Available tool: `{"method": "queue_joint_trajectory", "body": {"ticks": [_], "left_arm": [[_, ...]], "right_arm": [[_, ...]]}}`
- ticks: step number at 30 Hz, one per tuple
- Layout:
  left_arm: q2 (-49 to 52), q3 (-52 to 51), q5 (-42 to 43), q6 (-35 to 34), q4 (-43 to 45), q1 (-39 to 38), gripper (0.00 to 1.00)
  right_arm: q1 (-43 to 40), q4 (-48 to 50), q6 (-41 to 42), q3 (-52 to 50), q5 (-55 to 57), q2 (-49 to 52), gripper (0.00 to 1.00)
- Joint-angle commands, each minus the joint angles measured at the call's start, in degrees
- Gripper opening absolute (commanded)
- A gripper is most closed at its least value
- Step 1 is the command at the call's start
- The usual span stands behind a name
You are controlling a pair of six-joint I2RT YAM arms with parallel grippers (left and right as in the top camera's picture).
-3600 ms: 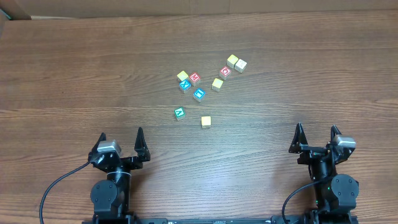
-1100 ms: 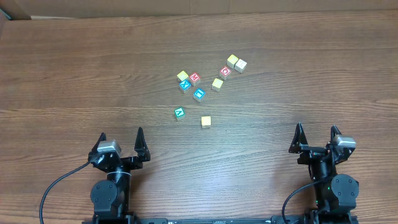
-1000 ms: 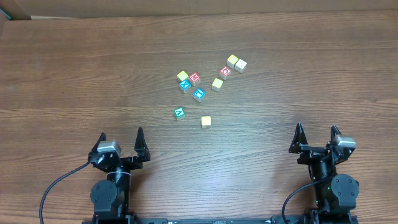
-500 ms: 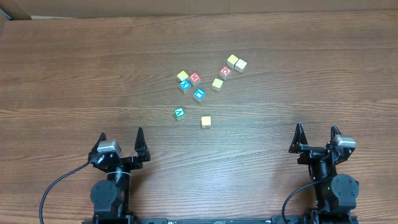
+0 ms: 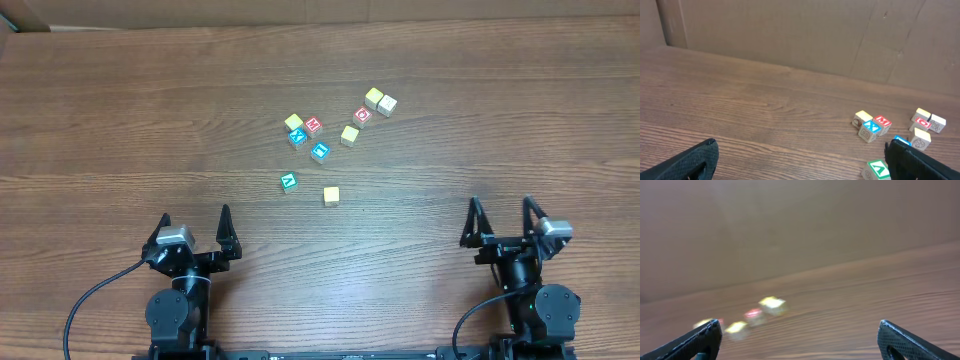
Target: Flip 5 blocks
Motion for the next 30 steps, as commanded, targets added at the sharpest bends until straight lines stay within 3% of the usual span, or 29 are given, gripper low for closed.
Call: {"method": "queue_joint_trajectory", "body": {"ticks": [1, 7, 13, 19, 25, 30], "left_arm": [[-0.6, -0.2, 0.4, 1.1, 0.0, 0.3, 1.0], [-0.6, -0.2, 0.4, 1.1, 0.0, 0.3, 1.0], [-0.6, -0.2, 1.0, 1.0, 0.0, 0.2, 1.0], [-0.6, 0.3, 16.9, 0.9, 4.6, 0.2, 1.0], [2.3, 3.9, 20.3, -4.6, -4.7, 0.2, 1.0], [12.5, 11.6, 21.9, -6.0, -11.2, 0.2, 1.0]], "right_arm": [[-0.2, 0.1, 4.2, 3.9, -10.3, -0.2, 1.0], [-0.2, -6.1, 4.2, 13.3, -11.4, 7.3, 1.0], [-0.2, -17.6, 3.7, 28.4, -17.3, 25.9, 1.0], [0.0, -35.8, -4.4, 46.2, -29.0, 46.6, 1.0], [3.0, -50.2, -5.4, 59.9, -28.6, 61.0, 1.0], [9.5, -53.9, -7.3, 63.3, -27.7, 66.4, 1.0]]}}
